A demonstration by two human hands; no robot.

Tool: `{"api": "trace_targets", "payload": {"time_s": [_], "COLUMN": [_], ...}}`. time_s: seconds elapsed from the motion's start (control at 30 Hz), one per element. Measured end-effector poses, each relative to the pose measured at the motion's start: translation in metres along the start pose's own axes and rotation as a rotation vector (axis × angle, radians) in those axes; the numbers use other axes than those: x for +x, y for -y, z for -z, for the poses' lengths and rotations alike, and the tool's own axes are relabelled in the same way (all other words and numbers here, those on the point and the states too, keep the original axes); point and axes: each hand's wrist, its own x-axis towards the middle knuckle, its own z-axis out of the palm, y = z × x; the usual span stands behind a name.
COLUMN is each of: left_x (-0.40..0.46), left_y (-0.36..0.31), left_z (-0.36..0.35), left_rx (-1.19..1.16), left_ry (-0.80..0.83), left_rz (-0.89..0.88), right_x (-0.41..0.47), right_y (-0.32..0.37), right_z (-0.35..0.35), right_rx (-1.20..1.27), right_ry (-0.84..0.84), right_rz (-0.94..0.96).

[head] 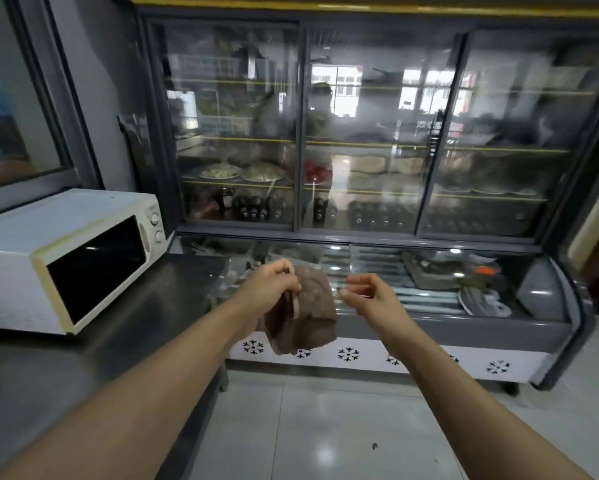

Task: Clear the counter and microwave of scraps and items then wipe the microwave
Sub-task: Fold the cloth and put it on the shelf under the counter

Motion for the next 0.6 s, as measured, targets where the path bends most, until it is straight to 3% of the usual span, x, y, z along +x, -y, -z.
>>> {"api": "trace_targets", "payload": {"time_s": [0.17,0.27,0.43,0.6], "left_x": [0.041,0.07,0.144,0.231], "left_y": [-0.005,0.001,0.033,0.06], "left_z": [-0.008,-0.006,0.012,0.021], "left_rx": [-0.177,-0.196,-0.159,-0.098], "left_ry": [0.082,0.081,-0.068,-0.087], "left_rz": [0.023,0.053,0.139,0.201], "right_x": [0.033,0.061,0.131,0.223], "right_y": [-0.023,-0.03,-0.04,-0.044], "right_z": [0.019,0.015,0.015,0.017], "right_rx": [0.255,0.496,0.405,0.202], "right_ry": [0.263,0.365,0.216,0.158], "right_rz": [-0.323,-0.33,-0.139,-0.072]}}
